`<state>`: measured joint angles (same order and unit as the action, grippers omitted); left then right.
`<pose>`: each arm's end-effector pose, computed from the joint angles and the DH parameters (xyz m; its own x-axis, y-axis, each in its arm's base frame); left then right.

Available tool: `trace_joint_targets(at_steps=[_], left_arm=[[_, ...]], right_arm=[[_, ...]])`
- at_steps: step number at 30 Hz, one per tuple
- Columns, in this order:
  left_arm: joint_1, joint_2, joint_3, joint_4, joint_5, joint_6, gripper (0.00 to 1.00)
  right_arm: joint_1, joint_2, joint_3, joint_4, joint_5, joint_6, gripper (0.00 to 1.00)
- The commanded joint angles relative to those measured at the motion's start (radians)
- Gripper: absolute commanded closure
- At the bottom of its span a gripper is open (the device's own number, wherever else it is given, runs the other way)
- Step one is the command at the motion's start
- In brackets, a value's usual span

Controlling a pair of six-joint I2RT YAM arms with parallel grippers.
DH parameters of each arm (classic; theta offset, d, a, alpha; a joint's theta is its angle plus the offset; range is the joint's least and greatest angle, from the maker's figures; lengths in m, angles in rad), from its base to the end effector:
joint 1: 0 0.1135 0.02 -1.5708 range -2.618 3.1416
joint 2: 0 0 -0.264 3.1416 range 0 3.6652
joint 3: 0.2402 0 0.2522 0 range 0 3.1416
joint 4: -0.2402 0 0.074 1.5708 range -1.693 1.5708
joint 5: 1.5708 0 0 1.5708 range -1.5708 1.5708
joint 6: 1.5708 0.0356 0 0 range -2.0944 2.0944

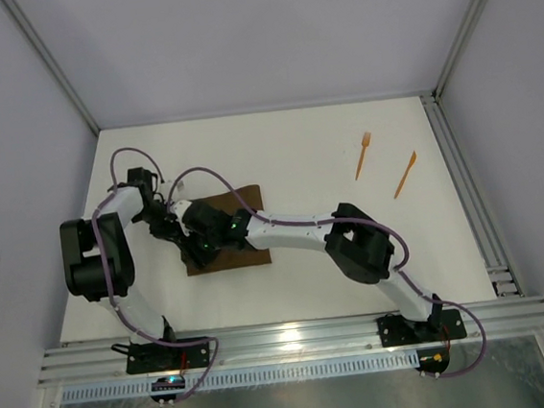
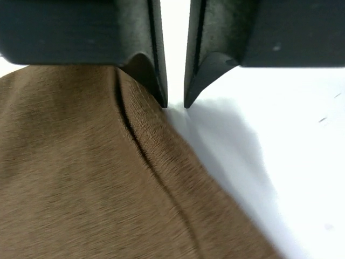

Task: Fold the napkin into a case and place the utensils inside
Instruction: Move the square-folded napkin to the center of the board.

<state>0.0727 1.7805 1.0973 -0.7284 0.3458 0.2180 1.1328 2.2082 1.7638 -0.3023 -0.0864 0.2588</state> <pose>0.3199 0.0112 0.1575 -0.9646 0.1338 -0.2272 0.1986 0.9354 -0.2925 0.2112 0.4581 0.2002 -0.5163 -0.5012 -0.6945 -0.8244 0.5105 0.2445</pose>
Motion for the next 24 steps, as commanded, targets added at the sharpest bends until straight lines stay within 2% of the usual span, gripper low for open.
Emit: trace_joint_targets(at_steps=[1, 5, 8, 11, 13, 15, 19, 24], left_arm=[[0.033, -0.065, 0.007, -0.023, -0.08, 0.018, 0.78], [0.065, -0.13, 0.029, -0.063, -0.129, 0.037, 0.68], [0.067, -0.21, 0.033, -0.098, -0.168, 0.049, 0.62], [0.068, -0.289, 0.041, -0.153, -0.156, 0.064, 0.57], [0.067, -0.32, 0.041, -0.201, -0.145, 0.076, 0.53], [0.065, -0.322, 0.033, -0.229, -0.137, 0.087, 0.53], [0.058, -0.32, -0.008, -0.27, -0.055, 0.103, 0.51], [-0.022, -0.343, -0.068, -0.298, -0.027, 0.133, 0.42]], right_arm=[[-0.002, -0.018, 0.059, 0.012, -0.065, 0.008, 0.48], [-0.002, -0.08, 0.057, 0.008, -0.066, -0.015, 0.34], [-0.016, -0.181, 0.022, -0.011, -0.024, -0.029, 0.31], [-0.1, -0.307, -0.101, -0.014, 0.008, 0.023, 0.31], [-0.212, -0.364, -0.203, -0.012, 0.001, 0.082, 0.3], [-0.324, -0.374, -0.256, -0.012, -0.035, 0.115, 0.31], [-0.457, -0.332, -0.314, 0.031, -0.114, 0.149, 0.31], [-0.519, -0.207, -0.276, 0.094, -0.223, 0.192, 0.31]])
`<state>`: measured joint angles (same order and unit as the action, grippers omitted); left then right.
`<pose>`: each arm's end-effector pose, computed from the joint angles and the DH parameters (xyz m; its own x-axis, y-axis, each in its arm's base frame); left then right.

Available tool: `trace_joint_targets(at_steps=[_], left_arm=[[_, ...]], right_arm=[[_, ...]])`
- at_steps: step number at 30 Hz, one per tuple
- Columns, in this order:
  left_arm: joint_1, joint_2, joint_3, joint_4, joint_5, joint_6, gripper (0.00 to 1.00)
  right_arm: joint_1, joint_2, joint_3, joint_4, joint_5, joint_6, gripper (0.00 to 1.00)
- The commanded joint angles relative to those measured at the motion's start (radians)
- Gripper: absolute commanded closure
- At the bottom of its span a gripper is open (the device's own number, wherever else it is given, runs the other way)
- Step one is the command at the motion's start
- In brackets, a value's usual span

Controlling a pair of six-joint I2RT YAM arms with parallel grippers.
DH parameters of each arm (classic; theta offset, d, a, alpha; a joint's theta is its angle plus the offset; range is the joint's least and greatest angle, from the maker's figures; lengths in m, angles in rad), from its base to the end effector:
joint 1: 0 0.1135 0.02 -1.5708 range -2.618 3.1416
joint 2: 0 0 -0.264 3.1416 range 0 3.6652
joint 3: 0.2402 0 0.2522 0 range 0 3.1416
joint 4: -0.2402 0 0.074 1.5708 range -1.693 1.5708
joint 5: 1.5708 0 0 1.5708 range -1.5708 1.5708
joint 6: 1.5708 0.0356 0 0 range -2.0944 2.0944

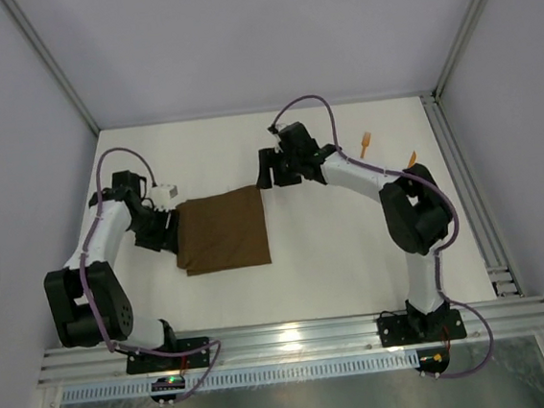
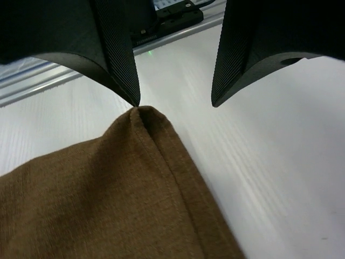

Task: Fold the napkin into a case and place the utensils inside
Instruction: Move the square-folded napkin to the center of the board.

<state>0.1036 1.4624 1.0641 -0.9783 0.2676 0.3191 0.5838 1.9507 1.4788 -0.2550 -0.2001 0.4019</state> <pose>0.2610 0.0177 0.2299 -0.9420 0.2062 -0.2646 0.2597 0.9477 -0.1858 0.3672 0.2510 0.2284 -0.7701 -0.0493 -0.6360 -0.3943 0.8205 0.4139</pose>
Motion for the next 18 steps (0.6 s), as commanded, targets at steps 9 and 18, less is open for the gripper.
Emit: trace_joint_targets(at_steps=[9, 18], left_arm=[[-0.081, 0.072, -0.07, 0.024, 0.031, 0.02, 0.48], [-0.081, -0.019, -0.02, -0.026, 0.153, 0.054, 0.48]], right_arm=[[0.019, 0.217, 0.051, 0.145, -0.177, 0.195, 0.49], [-0.077, 0.228, 0.11, 0.071, -0.192, 0.161, 0.9]])
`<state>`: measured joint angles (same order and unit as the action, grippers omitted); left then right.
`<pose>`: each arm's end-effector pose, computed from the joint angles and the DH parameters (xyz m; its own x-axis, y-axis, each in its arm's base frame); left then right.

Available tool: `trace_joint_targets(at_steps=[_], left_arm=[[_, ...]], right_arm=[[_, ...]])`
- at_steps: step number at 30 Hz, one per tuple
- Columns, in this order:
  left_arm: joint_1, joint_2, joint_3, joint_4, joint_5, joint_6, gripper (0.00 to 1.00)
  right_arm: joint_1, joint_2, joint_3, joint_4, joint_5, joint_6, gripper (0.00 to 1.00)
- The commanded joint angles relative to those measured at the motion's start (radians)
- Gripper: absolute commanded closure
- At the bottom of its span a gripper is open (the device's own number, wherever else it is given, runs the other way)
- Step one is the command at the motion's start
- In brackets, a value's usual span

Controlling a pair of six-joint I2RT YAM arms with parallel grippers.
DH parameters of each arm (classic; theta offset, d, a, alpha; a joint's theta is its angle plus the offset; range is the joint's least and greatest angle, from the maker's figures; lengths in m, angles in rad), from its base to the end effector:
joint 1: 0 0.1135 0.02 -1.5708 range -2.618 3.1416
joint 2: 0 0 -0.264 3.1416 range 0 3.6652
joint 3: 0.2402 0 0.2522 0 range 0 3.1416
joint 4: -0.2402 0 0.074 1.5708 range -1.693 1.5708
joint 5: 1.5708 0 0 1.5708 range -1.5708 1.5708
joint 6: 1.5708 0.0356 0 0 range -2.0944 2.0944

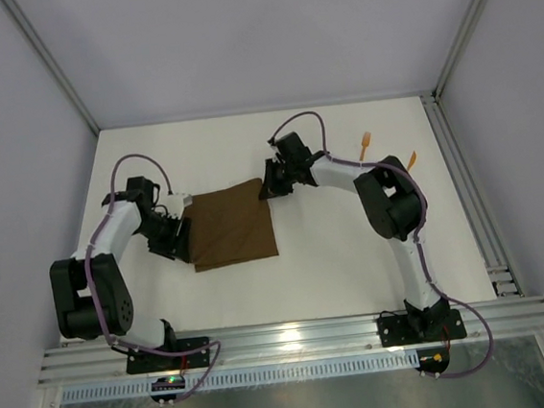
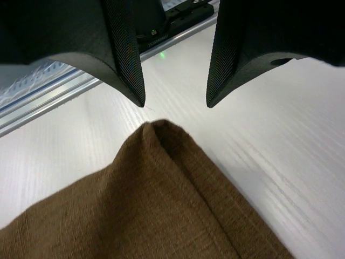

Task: Fold the napkin into a case and place the utensils inside
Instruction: Move the square-folded napkin to the center of the board.

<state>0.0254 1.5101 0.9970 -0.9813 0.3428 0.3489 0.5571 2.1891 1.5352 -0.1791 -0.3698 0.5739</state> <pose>0.2553 -0.0055 0.2018 -0.9361 0.2983 -0.1863 0.3424 0.8940 -0.2889 0.3973 0.2626 0.1479 -0.9071 0.0313 -0.4197 -0.2463 0.7691 0.5898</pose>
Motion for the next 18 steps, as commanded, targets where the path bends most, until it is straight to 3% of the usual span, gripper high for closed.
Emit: trace_joint_targets(at_steps=[1, 6, 7, 9, 10, 11, 12, 14, 15, 18], left_arm=[[-0.002, -0.076, 0.054, -0.031, 0.093, 0.028, 0.49], [-0.002, -0.123, 0.075, -0.051, 0.104, 0.035, 0.48], [-0.002, -0.126, 0.077, -0.053, 0.104, 0.035, 0.49], [-0.002, -0.136, 0.081, -0.056, 0.102, 0.033, 0.49], [-0.002, -0.137, 0.083, -0.056, 0.101, 0.03, 0.49], [-0.002, -0.139, 0.089, -0.057, 0.098, 0.029, 0.49], [-0.002, -0.14, 0.092, -0.059, 0.096, 0.027, 0.49], [-0.002, -0.145, 0.098, -0.059, 0.093, 0.016, 0.49], [-0.002, -0.148, 0.1, -0.059, 0.093, 0.015, 0.49], [-0.002, -0.162, 0.1, -0.05, 0.093, 0.006, 0.49]], right_arm=[[-0.086, -0.014, 0.078, -0.023, -0.037, -0.023, 0.9], [-0.163, 0.071, 0.32, -0.285, -0.049, -0.279, 0.9], [-0.174, 0.105, 0.445, -0.435, -0.058, -0.326, 0.9], [-0.194, 0.197, 0.554, -0.563, -0.044, -0.441, 0.89], [-0.201, 0.219, 0.619, -0.639, -0.028, -0.462, 0.81], [-0.209, 0.236, 0.641, -0.664, 0.026, -0.471, 0.67], [-0.221, 0.23, 0.648, -0.677, 0.055, -0.473, 0.39], [-0.224, 0.174, 0.597, -0.657, 0.15, -0.471, 0.28], [-0.212, 0.076, 0.507, -0.586, 0.185, -0.462, 0.14], [-0.133, -0.099, 0.344, -0.45, 0.352, -0.489, 0.07]])
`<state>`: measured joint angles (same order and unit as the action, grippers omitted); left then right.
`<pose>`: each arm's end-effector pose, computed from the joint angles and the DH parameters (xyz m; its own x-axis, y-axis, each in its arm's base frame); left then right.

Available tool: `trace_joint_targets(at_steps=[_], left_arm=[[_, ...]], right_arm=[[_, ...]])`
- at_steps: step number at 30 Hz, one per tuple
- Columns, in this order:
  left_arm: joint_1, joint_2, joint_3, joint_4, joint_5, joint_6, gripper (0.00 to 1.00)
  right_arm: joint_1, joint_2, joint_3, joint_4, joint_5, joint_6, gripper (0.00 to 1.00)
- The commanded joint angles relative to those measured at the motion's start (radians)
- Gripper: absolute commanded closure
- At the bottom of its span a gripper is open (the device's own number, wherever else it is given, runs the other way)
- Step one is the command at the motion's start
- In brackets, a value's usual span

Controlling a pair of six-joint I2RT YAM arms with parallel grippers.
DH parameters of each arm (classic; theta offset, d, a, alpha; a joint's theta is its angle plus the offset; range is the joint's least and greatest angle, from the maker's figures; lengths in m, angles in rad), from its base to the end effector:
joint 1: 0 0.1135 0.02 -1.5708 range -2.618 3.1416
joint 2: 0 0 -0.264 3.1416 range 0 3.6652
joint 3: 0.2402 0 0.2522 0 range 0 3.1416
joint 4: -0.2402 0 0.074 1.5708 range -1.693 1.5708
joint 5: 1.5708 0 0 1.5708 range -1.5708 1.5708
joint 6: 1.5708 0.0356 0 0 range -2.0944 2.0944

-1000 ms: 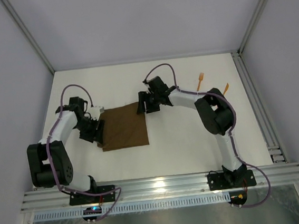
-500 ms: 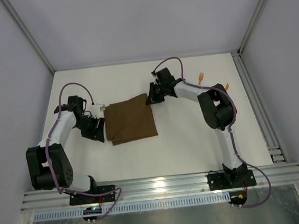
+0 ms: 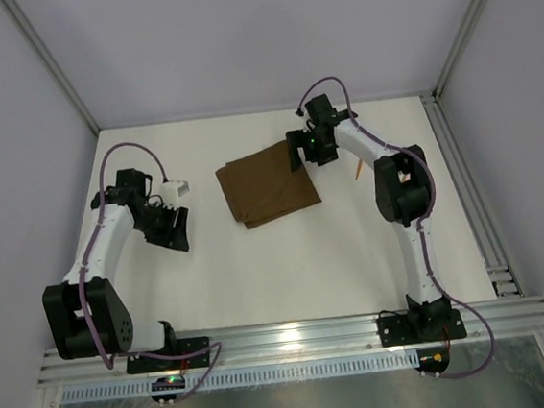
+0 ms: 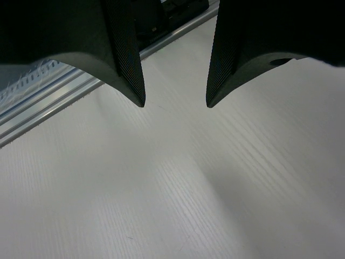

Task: Fold the napkin into a case and place the utensils inside
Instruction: Move the square-folded napkin to the center of the board.

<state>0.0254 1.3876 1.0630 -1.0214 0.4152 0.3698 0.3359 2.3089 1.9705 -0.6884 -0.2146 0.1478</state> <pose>0.2473 -0.0081 0.2479 -0.8846 0.3084 -0.3500 0.4144 0.8640 -0.2861 0.4742 0.1736 0.1910 -0.8618 -0.1485 -0.4851 -0.3025 0.9180 0.2564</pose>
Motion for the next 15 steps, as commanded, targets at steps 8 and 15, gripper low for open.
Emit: trace_joint_targets(at_steps=[8, 15], left_arm=[[-0.002, -0.032, 0.029, 0.009, 0.013, -0.028, 0.49], [0.001, -0.038, 0.035, 0.004, -0.003, -0.025, 0.49]], right_arm=[[0.425, -0.427, -0.443, 0.356, 0.238, -0.299, 0.04], [0.561, -0.18, -0.196, 0.132, 0.333, -0.333, 0.07]])
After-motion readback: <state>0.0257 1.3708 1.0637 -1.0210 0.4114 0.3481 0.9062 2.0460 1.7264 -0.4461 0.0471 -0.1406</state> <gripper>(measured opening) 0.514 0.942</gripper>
